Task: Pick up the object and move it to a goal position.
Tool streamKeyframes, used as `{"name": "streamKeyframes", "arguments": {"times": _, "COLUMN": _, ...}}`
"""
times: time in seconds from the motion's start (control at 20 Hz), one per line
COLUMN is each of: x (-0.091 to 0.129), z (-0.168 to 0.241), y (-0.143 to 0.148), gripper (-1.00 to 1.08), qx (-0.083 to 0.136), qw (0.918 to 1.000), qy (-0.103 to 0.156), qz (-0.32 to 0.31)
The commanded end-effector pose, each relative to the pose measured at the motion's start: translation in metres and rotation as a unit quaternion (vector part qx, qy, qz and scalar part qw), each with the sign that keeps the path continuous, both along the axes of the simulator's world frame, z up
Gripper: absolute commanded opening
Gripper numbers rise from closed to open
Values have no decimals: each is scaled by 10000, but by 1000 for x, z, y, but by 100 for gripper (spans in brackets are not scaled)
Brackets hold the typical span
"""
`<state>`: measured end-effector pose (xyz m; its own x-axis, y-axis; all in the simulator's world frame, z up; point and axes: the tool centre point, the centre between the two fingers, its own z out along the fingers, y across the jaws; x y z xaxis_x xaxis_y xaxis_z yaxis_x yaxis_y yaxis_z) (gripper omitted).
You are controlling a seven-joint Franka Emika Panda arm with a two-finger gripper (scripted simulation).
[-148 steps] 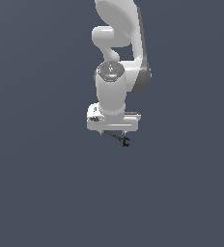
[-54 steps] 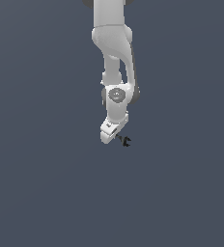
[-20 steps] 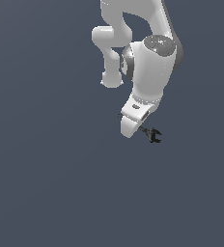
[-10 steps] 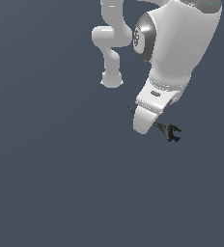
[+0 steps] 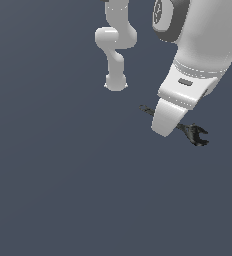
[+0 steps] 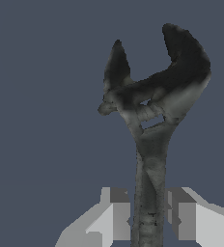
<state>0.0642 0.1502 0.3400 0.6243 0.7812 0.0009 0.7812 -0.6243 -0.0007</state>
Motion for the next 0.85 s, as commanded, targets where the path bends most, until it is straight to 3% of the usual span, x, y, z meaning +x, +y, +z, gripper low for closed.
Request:
{"name": "streamKeyframes", "arguments": {"times": 0.0, "x": 5, "z": 10, "y": 4, "gripper": -100, "qx": -2, "qw": 10000, "qy": 1, "qz": -4}}
{"name": "streamKeyframes", "arguments": {"times": 0.8, "x": 19, "z": 32, "y": 13, "gripper": -100, "qx": -6, "qw": 10000, "qy": 0, "qz": -5}}
